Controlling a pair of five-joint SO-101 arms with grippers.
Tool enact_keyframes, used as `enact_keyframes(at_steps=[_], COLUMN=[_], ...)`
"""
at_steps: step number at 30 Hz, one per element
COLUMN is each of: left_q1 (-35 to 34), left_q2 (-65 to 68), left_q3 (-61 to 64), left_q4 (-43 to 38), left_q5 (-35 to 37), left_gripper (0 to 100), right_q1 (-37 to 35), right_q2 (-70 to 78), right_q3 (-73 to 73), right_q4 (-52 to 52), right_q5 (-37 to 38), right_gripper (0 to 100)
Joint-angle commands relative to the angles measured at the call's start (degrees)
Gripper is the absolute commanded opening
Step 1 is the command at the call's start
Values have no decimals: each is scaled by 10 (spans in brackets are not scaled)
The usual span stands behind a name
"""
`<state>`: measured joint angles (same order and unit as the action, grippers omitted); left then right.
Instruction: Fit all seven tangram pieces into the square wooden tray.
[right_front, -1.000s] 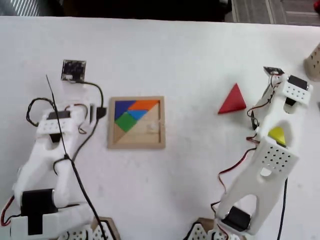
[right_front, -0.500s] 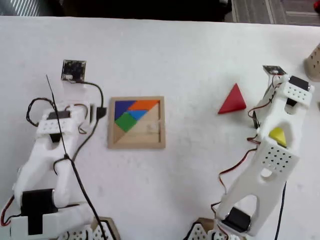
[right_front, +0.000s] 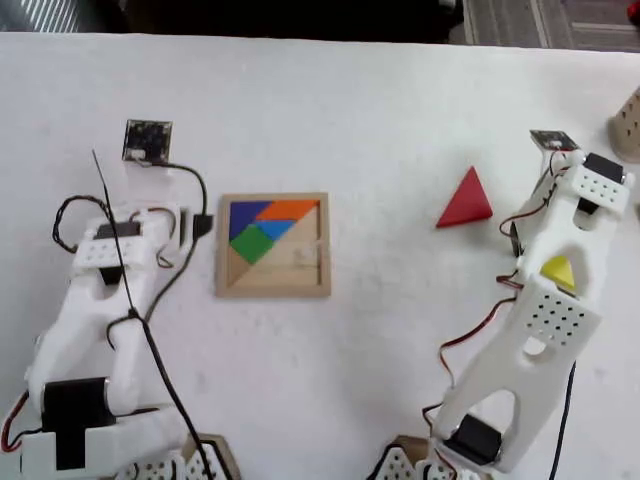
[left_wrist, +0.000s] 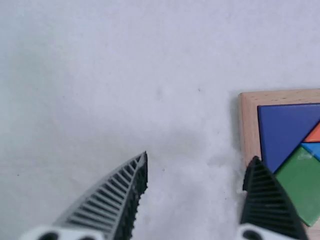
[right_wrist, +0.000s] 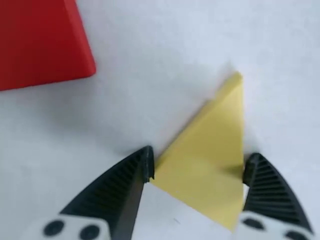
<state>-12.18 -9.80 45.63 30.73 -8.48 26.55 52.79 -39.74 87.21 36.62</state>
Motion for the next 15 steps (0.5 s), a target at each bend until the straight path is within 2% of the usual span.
enact_keyframes(at_steps=[1,6,12,15], left_q1=[2,2,2,2], left_q2=[-1,-1,-1,-1], left_q3=[-11,-11,-11,-11], left_q4=[-13,-13,-13,-13], left_q5=[-6,-6,-6,-6], left_gripper=[308,308,308,308], right_q1=[-16,-15,-12,-11], right_q2=[7,7,8,8], right_q3=[1,1,5,5], right_q4=[32,39,41,61], right_q5=[38,40,39,38], right_gripper=[269,273,392,385])
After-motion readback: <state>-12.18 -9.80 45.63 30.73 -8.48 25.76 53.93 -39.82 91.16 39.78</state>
